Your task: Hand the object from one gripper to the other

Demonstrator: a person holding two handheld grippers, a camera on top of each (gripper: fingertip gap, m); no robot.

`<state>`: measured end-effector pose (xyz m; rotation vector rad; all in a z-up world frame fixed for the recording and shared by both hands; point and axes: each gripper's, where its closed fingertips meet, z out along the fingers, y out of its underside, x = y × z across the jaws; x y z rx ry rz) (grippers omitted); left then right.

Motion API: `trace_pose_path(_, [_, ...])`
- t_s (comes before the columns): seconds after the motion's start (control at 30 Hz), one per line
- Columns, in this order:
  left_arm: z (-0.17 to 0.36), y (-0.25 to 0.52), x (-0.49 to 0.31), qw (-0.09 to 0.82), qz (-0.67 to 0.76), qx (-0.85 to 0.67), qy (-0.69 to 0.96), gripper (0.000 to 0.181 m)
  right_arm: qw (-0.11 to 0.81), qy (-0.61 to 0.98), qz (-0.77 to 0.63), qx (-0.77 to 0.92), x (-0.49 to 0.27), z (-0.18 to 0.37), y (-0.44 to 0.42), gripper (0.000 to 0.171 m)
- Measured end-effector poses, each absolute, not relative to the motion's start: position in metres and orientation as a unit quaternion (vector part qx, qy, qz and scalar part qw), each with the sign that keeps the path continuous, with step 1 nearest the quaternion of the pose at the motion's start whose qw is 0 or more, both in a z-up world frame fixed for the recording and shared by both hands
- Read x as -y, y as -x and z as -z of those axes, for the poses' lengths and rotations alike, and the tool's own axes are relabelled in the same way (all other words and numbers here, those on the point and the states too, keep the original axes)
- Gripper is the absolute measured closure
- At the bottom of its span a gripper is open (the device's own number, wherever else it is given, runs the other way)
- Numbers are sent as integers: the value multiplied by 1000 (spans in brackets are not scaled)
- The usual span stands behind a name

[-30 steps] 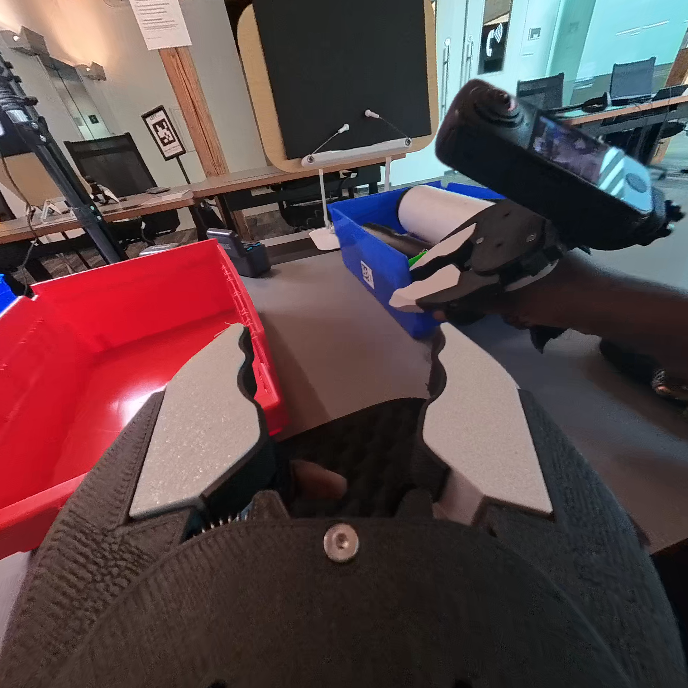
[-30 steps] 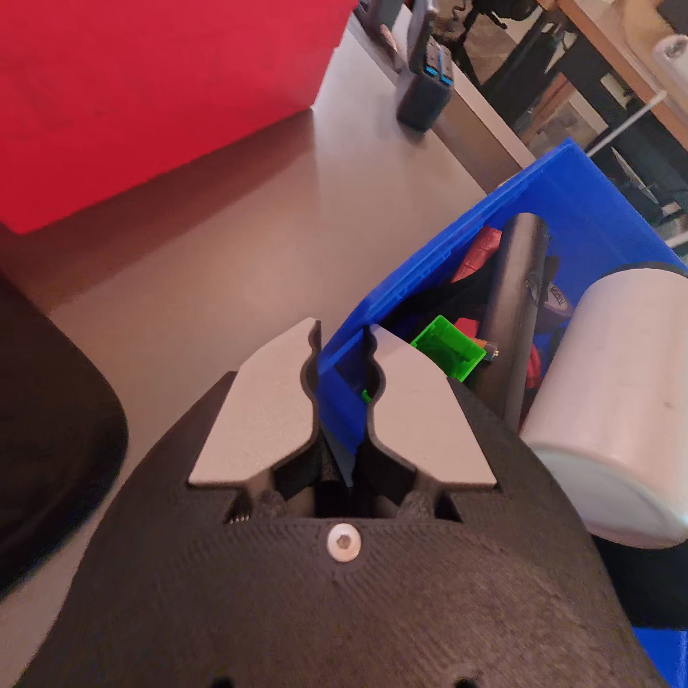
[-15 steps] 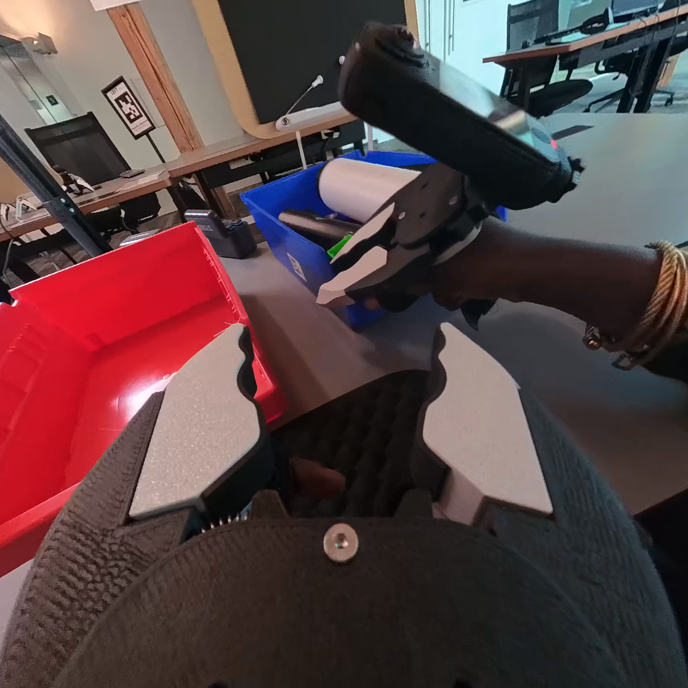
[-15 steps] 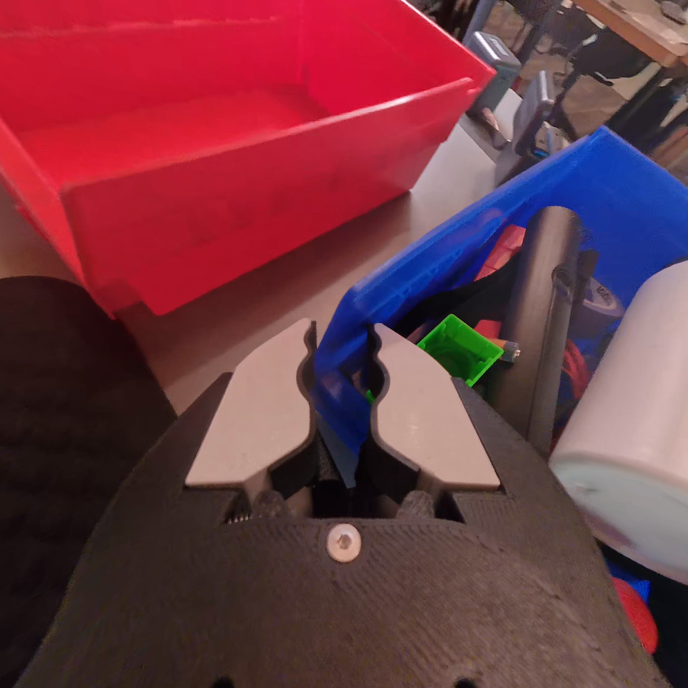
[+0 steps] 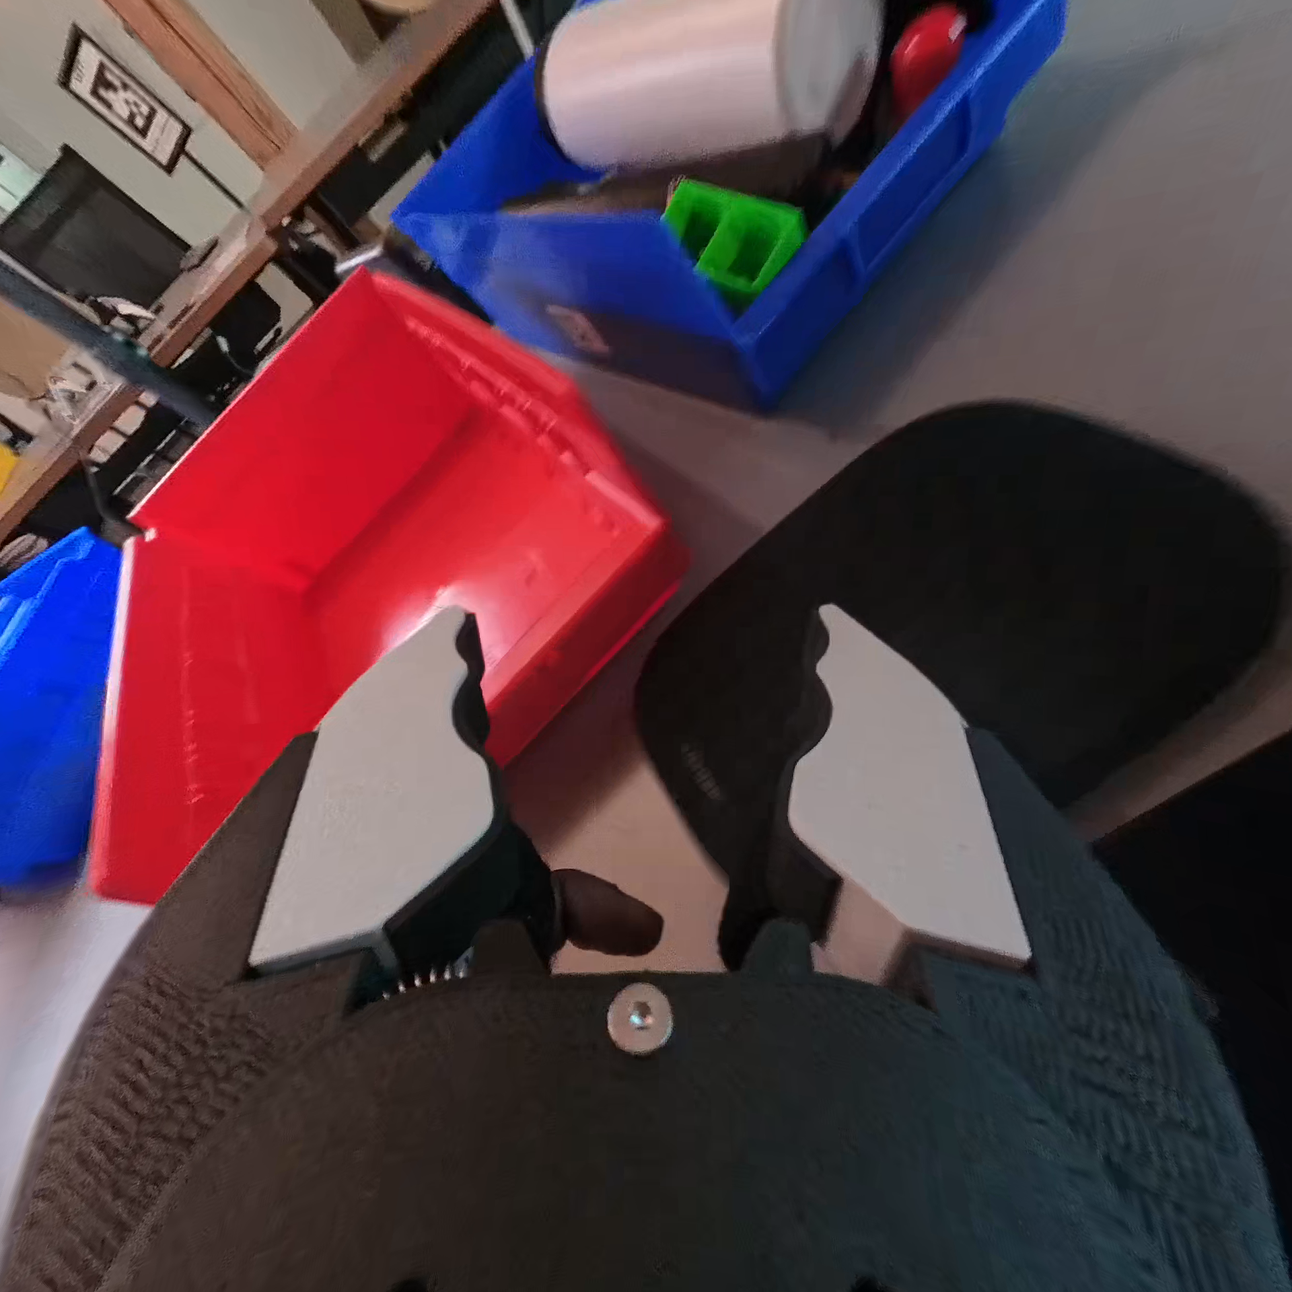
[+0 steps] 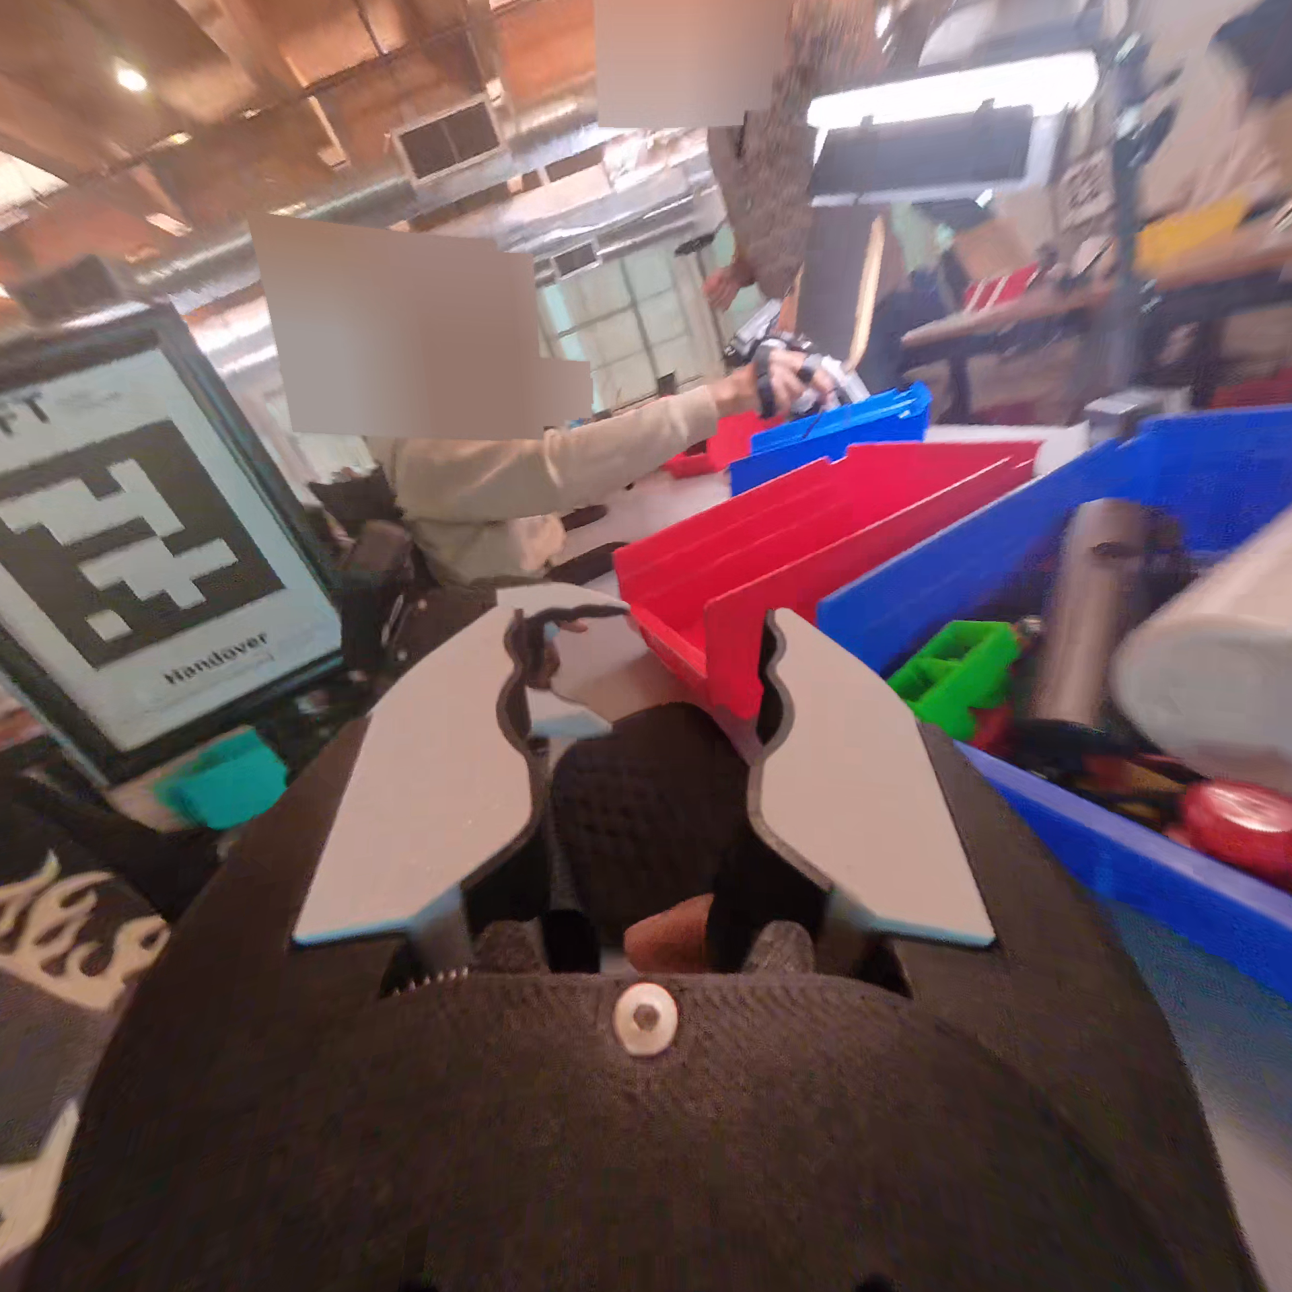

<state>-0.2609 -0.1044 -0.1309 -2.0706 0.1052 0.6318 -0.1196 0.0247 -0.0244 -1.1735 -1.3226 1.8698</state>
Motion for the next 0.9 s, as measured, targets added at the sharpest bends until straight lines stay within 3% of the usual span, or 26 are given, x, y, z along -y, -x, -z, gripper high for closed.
trace_pose_path(0.2, [135, 314, 118, 402, -282, -100, 865, 101, 437, 438, -616, 486, -63, 32, 43, 112])
trace_pose_path(0.47, [182, 360, 122, 261, -285, -199, 901, 106, 445, 458, -593, 491, -83, 43, 4, 114])
trace_pose_path(0.6, [191, 364, 119, 246, -293, -248, 890, 144, 461, 461, -576, 493, -92, 36, -2, 115])
trace_pose_path(0.9, [184, 357, 116, 189, -416, -275, 846, 148, 496, 442, -518, 539, -98, 20, -5, 117])
